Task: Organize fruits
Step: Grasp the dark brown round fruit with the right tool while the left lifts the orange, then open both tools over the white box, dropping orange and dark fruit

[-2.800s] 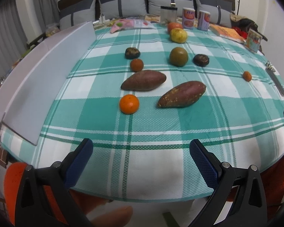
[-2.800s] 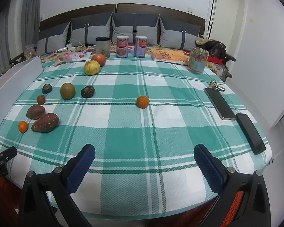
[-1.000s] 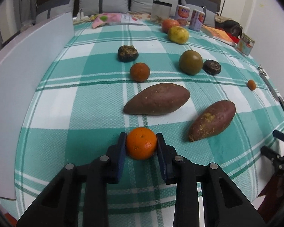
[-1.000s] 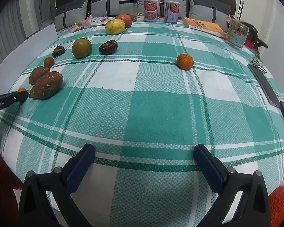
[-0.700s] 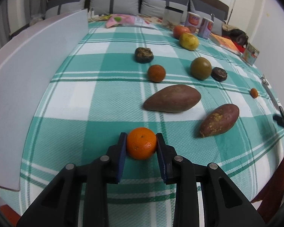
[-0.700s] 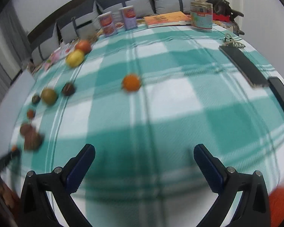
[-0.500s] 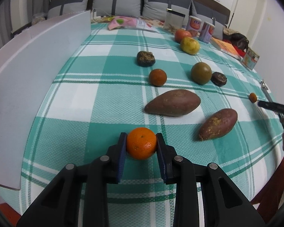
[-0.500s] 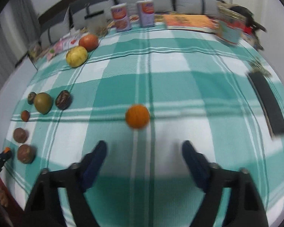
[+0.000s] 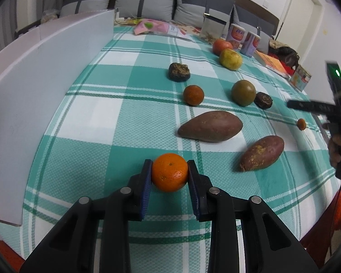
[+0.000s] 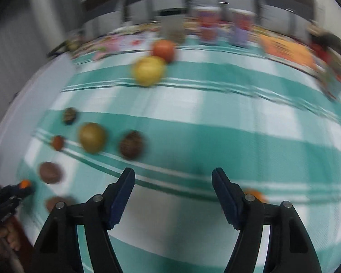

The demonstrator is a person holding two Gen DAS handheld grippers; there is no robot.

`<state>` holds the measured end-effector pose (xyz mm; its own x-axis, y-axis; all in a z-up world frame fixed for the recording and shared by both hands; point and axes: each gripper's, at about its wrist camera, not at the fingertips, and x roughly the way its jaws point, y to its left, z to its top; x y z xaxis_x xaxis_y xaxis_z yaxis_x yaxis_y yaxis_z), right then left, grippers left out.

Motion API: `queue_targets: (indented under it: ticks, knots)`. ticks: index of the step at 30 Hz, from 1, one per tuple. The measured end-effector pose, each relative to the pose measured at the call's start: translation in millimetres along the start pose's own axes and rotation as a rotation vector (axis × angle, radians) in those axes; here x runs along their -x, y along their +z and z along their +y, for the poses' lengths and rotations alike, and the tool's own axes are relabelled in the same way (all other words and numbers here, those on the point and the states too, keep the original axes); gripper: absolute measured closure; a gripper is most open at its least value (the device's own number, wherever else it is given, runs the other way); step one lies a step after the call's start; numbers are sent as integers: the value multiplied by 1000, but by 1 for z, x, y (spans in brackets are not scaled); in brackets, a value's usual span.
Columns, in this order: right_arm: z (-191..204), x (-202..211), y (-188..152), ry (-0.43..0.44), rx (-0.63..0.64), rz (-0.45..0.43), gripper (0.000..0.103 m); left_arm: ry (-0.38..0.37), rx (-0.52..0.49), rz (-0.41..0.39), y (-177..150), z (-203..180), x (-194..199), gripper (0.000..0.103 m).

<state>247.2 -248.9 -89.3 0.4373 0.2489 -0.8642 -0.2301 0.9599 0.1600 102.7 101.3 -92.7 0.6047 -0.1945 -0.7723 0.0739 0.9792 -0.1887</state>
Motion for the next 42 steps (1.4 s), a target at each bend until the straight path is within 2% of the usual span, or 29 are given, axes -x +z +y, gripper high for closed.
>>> queue_targets:
  ticks: [4,5,6,8,10,12,15,17,20,22,24,28,32,33,35,37,39,41,42]
  knots:
    - [42,-43,21,9,94,68,33,6,3,4,-1,2,2,73]
    - [45,-55,23,-1,112,98,38,7,7,5,-2,3,3,73]
    - [48,-64,24,-15,133,125,62,9,10,6,-2,5,4,73]
    - [53,-68,26,-65,177,121,62,9,19,6,-2,7,7,73]
    - [50,-59,27,-50,152,117,62,3,31,10,0,9,11,73]
    - [48,-40,31,-34,119,102,62,-33,70,6,9,10,23,74]
    - [69,-3,47,50,121,70,62,-91,155,-39,35,21,56,74]
    - [106,20,66,135,160,46,62,-90,191,-84,58,36,86,74]
    - [183,47,91,306,224,18,62,11,211,-149,85,70,130,74]
    - [240,50,100,419,262,30,62,97,243,-144,92,102,143,73]
    - [297,42,102,517,293,69,62,181,288,-94,90,137,140,73]
    - [392,1,99,553,357,156,62,284,350,-2,73,190,120,73]
    - [439,-31,95,513,358,204,61,322,393,43,60,219,110,72]
    - [446,-38,96,498,355,211,59,331,398,48,59,223,109,72]
    - [449,-42,103,470,325,205,48,362,398,39,58,228,112,63]
    - [440,-36,114,457,278,164,31,377,400,4,65,228,119,41]
    - [424,-12,127,472,234,89,24,386,400,-58,74,223,136,30]
    - [409,22,138,470,230,-14,18,375,383,-127,81,212,155,24]
    - [400,38,142,460,236,-59,11,371,374,-150,84,205,161,19]
